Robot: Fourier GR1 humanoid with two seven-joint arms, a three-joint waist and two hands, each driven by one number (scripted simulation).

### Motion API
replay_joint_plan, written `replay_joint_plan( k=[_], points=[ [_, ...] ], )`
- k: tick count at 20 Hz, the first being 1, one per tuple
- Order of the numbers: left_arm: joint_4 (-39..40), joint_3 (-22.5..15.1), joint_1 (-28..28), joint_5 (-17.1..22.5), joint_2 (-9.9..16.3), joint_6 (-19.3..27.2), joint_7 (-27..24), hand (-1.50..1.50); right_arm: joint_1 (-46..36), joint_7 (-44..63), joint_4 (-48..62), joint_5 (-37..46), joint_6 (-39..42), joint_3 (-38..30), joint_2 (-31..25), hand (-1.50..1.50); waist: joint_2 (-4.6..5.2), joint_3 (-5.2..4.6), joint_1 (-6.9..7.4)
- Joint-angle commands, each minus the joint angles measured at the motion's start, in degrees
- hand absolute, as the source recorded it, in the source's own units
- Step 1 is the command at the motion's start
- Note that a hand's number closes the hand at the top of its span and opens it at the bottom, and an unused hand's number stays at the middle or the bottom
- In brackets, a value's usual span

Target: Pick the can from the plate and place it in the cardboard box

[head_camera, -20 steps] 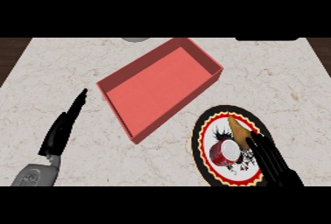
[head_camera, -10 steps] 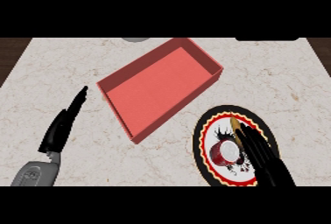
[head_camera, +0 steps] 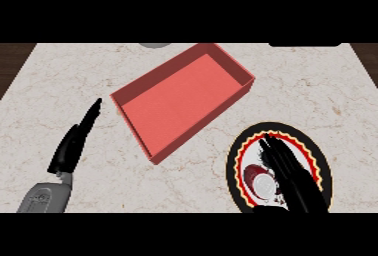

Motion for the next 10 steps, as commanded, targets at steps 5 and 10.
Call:
replay_joint_plan(
  k=[5,10],
  points=[
    [4.9,2.7,-3.2,-1.0,-0.5,-2.4,-2.6,0.00,-2.4,2.0,3.0,2.4,-0.4,3.0,1.4,-1.50,0.03,0.00,-0.11],
    [-0.5,3.0,0.8,-0.3,0.8,-3.3,-0.4,0.00,-3.5,-2.7,7.6,8.0,-12.0,1.3,0.8,1.50,0.00,0.02,0.03]
  ],
)
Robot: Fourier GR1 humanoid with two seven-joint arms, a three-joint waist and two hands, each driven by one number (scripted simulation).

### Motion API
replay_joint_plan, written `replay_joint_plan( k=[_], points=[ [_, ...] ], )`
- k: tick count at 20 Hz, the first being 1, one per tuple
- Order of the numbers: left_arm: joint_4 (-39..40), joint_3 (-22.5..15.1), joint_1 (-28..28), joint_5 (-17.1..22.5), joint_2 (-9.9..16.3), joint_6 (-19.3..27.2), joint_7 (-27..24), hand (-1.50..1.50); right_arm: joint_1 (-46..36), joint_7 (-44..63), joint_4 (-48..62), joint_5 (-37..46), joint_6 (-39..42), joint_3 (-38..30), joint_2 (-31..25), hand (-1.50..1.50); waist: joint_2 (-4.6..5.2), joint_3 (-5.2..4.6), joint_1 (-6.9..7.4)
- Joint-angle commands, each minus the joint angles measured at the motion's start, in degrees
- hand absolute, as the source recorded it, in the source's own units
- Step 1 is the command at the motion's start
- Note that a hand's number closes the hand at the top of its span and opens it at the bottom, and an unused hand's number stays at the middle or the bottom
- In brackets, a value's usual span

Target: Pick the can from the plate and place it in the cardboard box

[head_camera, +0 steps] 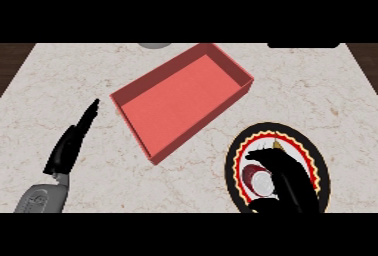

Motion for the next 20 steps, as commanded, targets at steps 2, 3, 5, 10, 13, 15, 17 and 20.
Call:
replay_joint_plan(
  k=[2,3,5,10,13,15,17,20],
  points=[
    [0.7,0.8,0.3,-0.1,-0.2,-0.3,-1.1,0.00,0.6,-0.3,0.2,6.1,-8.7,2.3,2.1,1.50,0.40,0.59,0.08],
    [-0.6,1.1,0.8,0.3,0.6,-1.1,-0.5,0.00,-3.6,-1.6,7.1,5.6,-12.1,-0.3,3.1,1.50,0.46,0.62,0.39],
    [0.3,-1.6,-0.1,-2.3,-3.2,2.2,1.1,0.00,2.9,-4.8,5.5,6.2,-18.2,0.9,2.8,1.50,0.41,0.63,-0.01],
    [-3.0,-0.3,2.1,-1.2,-1.0,-0.9,1.0,0.00,0.2,-2.5,0.9,3.9,-16.7,-1.8,2.2,1.50,0.36,0.61,0.20],
    [-1.2,0.1,-1.3,-1.6,-1.0,-0.5,1.4,0.00,-7.9,16.1,6.9,12.2,-18.0,4.4,3.4,1.50,0.59,0.56,0.87],
    [-0.9,-0.9,-0.8,-1.2,-1.6,-1.4,0.4,0.00,-9.8,23.0,9.1,12.4,-12.8,2.0,3.4,1.50,1.73,0.22,3.41],
    [-1.8,-1.2,-1.9,-1.5,-1.7,-1.1,0.6,0.00,-9.5,26.4,10.2,11.8,-9.9,0.2,3.4,1.50,2.69,0.01,4.21],
    [-1.8,-1.6,-2.0,-1.7,-1.3,-1.6,0.4,0.00,-11.4,33.4,10.2,12.6,-6.7,-0.8,3.4,1.50,3.17,-0.20,5.98]
  ],
)
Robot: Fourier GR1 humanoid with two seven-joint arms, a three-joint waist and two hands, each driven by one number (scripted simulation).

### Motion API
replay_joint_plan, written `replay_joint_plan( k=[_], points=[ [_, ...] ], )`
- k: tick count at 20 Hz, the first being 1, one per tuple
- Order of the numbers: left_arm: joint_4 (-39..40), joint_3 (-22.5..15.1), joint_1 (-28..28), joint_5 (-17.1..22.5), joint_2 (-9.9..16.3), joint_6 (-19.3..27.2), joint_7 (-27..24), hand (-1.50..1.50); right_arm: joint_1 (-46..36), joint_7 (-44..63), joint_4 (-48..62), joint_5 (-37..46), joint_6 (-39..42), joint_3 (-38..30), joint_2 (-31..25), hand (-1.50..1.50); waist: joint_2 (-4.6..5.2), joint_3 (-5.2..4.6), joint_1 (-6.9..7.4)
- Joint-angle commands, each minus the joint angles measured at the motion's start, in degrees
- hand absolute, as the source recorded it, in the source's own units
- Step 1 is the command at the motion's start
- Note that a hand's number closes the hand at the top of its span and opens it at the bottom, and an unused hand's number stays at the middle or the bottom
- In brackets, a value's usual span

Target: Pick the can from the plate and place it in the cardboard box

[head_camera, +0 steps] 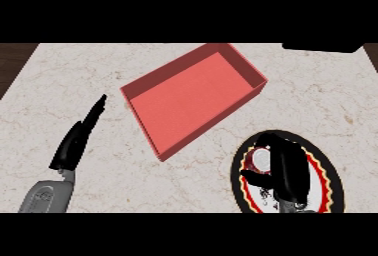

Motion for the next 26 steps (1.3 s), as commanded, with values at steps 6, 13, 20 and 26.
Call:
replay_joint_plan(
  k=[6,13,20,26],
  points=[
    [-0.1,-2.1,-2.0,-1.0,-0.4,-1.1,-0.4,0.00,-12.3,24.9,4.1,7.2,8.9,-0.8,0.8,1.50,1.19,0.27,4.80],
    [0.6,-3.4,-3.0,-0.9,-1.5,-2.0,0.4,0.00,-26.2,44.2,7.2,17.4,17.1,-1.9,0.8,1.50,0.20,0.14,6.12],
    [1.4,-4.8,-3.4,-1.4,-2.5,-2.3,0.6,0.00,-41.7,60.5,11.4,23.8,27.6,-3.5,0.8,1.50,-0.51,0.39,7.34],
    [2.2,-4.8,-4.0,-1.6,-2.3,-2.5,0.7,0.00,-51.6,67.8,16.4,27.0,33.6,-5.8,0.8,1.50,-0.64,0.65,7.42]
  ],
)
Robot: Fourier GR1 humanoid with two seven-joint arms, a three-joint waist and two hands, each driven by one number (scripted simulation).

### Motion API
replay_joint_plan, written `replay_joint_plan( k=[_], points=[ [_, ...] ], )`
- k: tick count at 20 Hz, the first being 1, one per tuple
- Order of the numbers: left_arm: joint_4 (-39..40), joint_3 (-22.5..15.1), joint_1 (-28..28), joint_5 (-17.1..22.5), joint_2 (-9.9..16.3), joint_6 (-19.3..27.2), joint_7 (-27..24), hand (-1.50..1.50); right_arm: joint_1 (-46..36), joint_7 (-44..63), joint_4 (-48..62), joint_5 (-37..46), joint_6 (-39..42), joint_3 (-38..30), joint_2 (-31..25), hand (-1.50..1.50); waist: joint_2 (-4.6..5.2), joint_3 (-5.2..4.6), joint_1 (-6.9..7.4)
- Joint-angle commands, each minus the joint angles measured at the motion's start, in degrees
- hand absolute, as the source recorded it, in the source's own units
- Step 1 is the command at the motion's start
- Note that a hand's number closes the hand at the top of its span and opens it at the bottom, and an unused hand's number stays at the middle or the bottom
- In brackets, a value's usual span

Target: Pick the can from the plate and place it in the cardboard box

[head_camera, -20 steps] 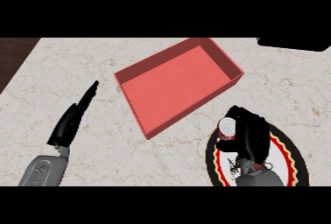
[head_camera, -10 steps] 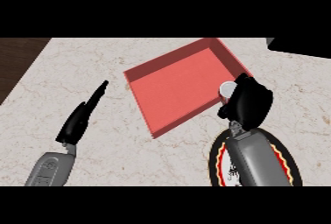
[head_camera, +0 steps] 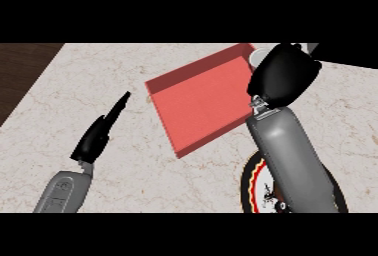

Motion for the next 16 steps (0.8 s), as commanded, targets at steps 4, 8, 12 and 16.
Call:
replay_joint_plan(
  k=[4,8,12,16],
  points=[
    [1.1,0.0,-1.2,-0.2,-1.1,0.7,1.0,0.00,-12.3,17.2,6.8,1.6,11.6,-3.6,0.4,1.50,-0.10,0.27,-0.89],
    [1.0,0.6,-0.3,-0.5,-0.5,1.4,0.2,0.00,-14.6,18.0,10.8,1.2,13.1,-6.9,0.4,1.50,-0.14,0.42,-1.23],
    [1.2,0.5,-0.6,-0.5,-0.5,1.2,0.0,0.00,-15.4,18.0,13.5,-1.4,13.4,-10.8,0.4,1.50,-0.19,0.54,-1.88],
    [1.9,0.9,-2.6,-0.2,-0.9,1.3,0.5,0.00,-13.6,18.0,14.5,-10.3,6.6,-18.7,0.4,-1.50,0.67,0.82,-1.92]
  ],
)
